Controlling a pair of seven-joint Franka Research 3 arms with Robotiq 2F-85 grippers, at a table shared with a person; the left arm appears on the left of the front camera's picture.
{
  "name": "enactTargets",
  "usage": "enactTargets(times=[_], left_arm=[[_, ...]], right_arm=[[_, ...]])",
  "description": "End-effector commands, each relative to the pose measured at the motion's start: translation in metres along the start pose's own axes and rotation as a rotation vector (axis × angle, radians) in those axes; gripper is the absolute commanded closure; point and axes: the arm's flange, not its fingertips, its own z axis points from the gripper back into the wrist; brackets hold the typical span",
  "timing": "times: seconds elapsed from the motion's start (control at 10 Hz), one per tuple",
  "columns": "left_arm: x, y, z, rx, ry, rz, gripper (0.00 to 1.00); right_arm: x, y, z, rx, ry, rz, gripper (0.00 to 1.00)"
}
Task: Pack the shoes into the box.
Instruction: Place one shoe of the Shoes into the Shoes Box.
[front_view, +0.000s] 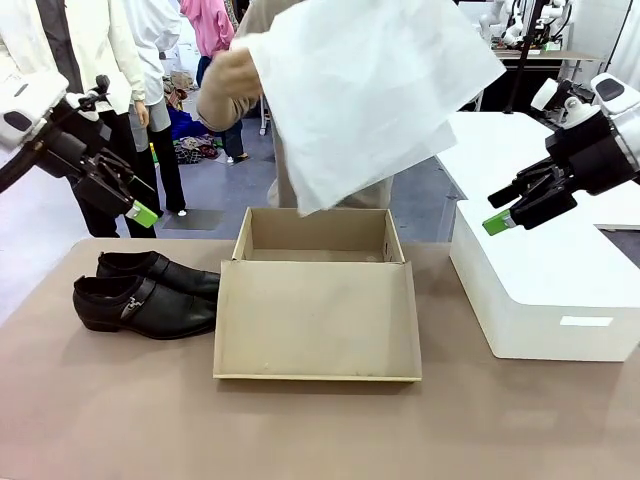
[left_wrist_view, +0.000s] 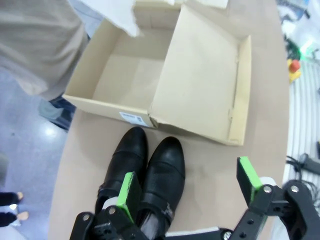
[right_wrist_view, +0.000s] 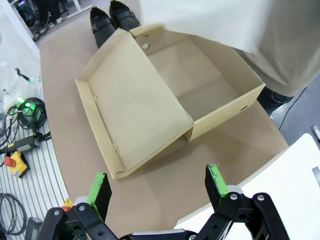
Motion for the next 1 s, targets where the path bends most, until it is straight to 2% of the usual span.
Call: enactTargets(times=[0.0,0.3,0.7,0.9], left_arm=[[0.009,0.016,0.016,-0.033,0.095,-0.036,0.00],[0.010,0.030,0.030,-0.116,0.196,-0.111,0.00],[0.005,0.047,0.044,-0.160,0.339,-0.242,0.00],[0.001,0.057,0.047,-0.184,0.410,-0.265,0.00]], right_arm=[[0.001,-0.005,-0.002,0.011,-0.031,0.026,0.00],[0.001,-0.005,-0.002,0.011,-0.031,0.026,0.00],[0.001,-0.005,-0.002,0.011,-0.031,0.026,0.00],[0.001,-0.005,-0.002,0.011,-0.031,0.026,0.00]])
